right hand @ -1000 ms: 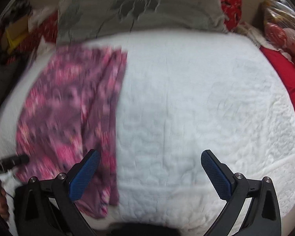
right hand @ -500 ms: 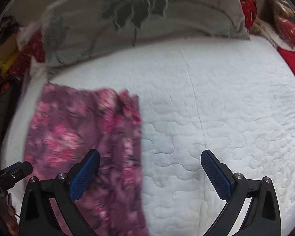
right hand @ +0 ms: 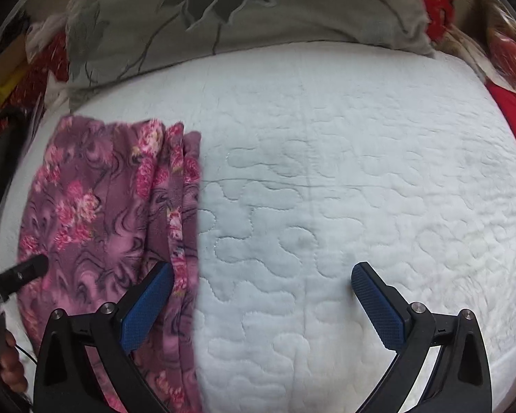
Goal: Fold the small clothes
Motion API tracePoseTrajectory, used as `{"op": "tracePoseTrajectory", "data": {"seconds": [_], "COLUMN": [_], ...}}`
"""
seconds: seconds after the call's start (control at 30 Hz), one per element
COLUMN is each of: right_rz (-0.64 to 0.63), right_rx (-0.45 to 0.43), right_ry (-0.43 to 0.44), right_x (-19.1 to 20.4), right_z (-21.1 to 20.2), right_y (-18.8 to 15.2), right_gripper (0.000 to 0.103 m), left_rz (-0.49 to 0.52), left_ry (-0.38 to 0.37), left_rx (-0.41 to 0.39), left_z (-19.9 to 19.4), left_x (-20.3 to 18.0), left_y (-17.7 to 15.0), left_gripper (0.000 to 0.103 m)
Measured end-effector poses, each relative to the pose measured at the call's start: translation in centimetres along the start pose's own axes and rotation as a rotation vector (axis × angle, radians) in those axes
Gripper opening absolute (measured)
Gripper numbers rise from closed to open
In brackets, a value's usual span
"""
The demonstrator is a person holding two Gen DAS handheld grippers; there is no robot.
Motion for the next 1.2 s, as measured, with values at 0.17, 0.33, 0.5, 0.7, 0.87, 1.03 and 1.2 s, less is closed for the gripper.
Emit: {"op": "tracePoseTrajectory", "data": {"seconds": [0.17, 0.33, 0.5, 0.7, 0.87, 1.03, 1.2], "right_rz": [-0.105, -0.123, -0.175, -0.234, -0.339, -0.471, -0.397], "right_rx": [-0.051, -0.075, -0.115, -0.173, -0.216, -0.244, -0.245], "right_ry": [-0.050, -0.085, -0.178, -0.234, -0.299, -0.420, -0.301], "right_x": [0.7, 1.6, 1.4, 1.7, 1.7, 1.2, 2.6], "right_z": [-5.2, -8.7, -11.0, -13.1, -14.6, -15.4, -14.8], "right_y": [-1.7, -4.8, -7.3, -8.2, -8.5, -9.6, -11.1], "right_gripper": [0.103, 0.103, 0.103, 0.103, 0.103, 0.103, 0.103], "left_rz": [0.103, 0.143, 0.170, 0.202, 0.208, 0.218, 0.222], "left_ry": [0.076, 0.124, 0.174, 0.207, 0.199, 0.171, 0.138], "left_rx": [-0.138, -0.208, -0.256, -0.314, -0.324, -0.332, -0.318], "left_z": [-3.8, -5.8, -7.2, -8.9, -9.6, -10.0, -9.9], "left_x": [0.8, 1.9, 3.2, 3.3, 2.8, 1.8, 0.8], "left_y": [-2.3, -4.6, -6.6, -8.2, -9.3, -10.4, -11.2], "left_gripper": [0.103, 0.103, 0.103, 0.103, 0.103, 0.103, 0.103]}}
Point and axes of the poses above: each gripper's, at about its wrist camera, not at the fingertips, and z roughly the way its jaws point, x to its left, y to its top, the point moved 9 cm from there along z, roughly the way its jaws point, and after that the axes turned 12 degrees about -z, right-handed, at the moved point
